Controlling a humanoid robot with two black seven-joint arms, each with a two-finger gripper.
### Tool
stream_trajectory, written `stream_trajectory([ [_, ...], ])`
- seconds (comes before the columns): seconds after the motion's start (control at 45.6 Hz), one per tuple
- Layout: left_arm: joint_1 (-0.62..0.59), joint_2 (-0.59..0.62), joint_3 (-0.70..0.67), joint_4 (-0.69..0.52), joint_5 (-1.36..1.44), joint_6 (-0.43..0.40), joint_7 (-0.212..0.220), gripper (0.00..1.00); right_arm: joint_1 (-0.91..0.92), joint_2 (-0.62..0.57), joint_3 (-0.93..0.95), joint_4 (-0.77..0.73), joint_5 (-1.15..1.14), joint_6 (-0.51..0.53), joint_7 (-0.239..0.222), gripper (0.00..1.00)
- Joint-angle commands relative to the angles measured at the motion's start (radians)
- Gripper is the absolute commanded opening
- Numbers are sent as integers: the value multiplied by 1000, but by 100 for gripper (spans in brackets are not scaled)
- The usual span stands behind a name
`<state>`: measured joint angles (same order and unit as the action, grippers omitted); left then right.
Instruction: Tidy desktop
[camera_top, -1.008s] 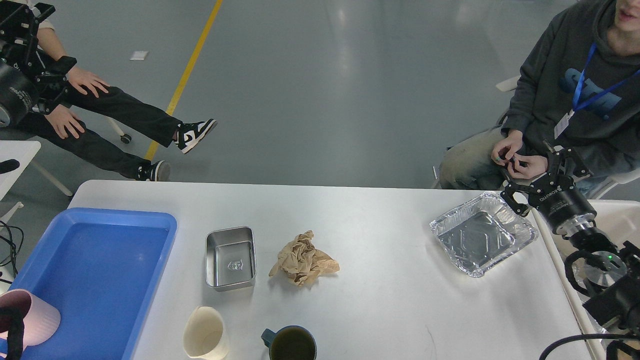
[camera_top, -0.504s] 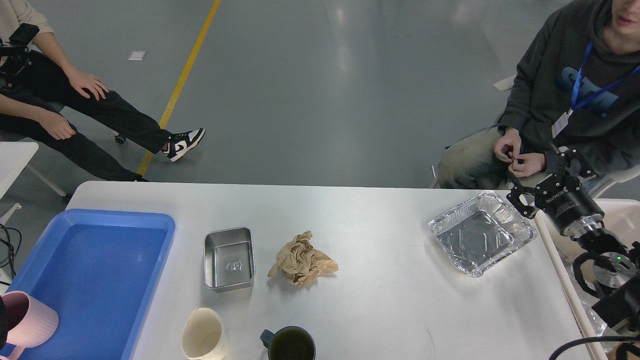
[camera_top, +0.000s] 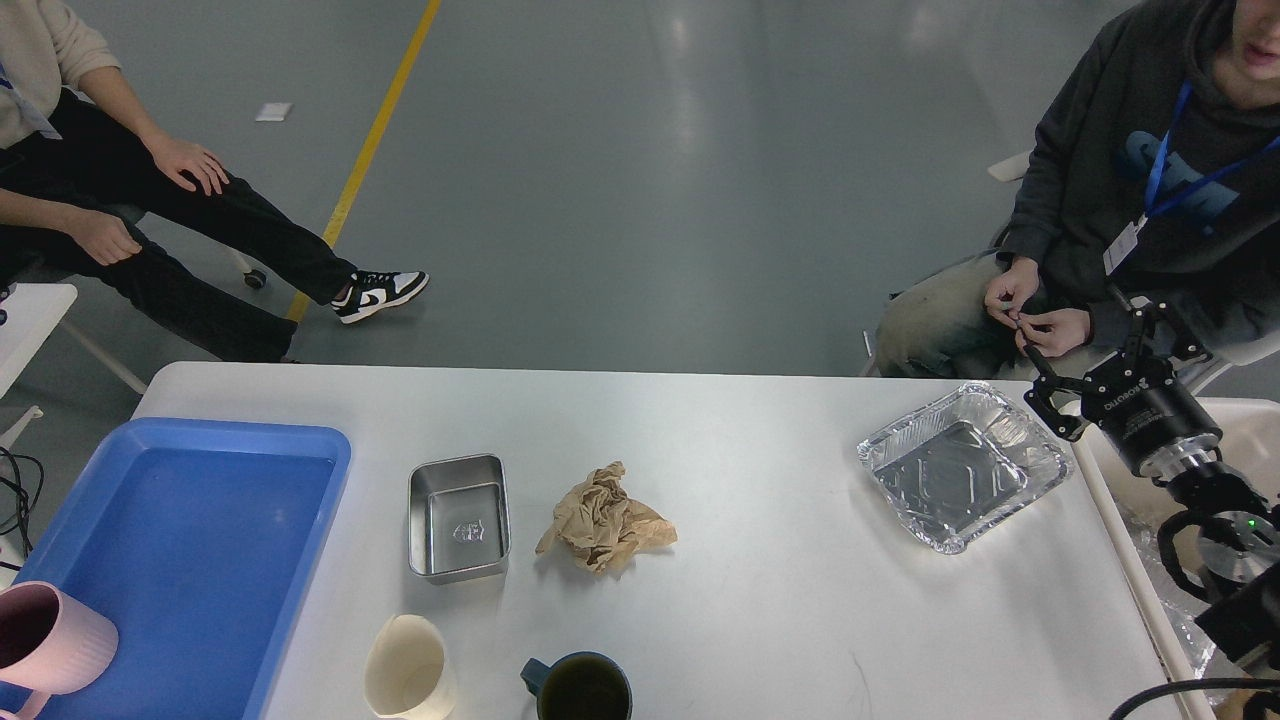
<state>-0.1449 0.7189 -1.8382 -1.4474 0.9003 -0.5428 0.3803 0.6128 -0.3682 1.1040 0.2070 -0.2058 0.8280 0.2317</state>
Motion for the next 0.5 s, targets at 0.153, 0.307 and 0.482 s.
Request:
stream_trajectory([
  [0.153,414,162,-170,-211,-112,-17,0,91,-1,26,-3,0,-1,-1,0,100],
  [0.307,655,185,-392,-315,-115,-97,-11,91,-1,35,-4,0,-1,-3,0,100],
  [0.482,708,197,-431,-311,-109,-123,-18,89,-5,38,-3,0,-1,-1,0,100],
])
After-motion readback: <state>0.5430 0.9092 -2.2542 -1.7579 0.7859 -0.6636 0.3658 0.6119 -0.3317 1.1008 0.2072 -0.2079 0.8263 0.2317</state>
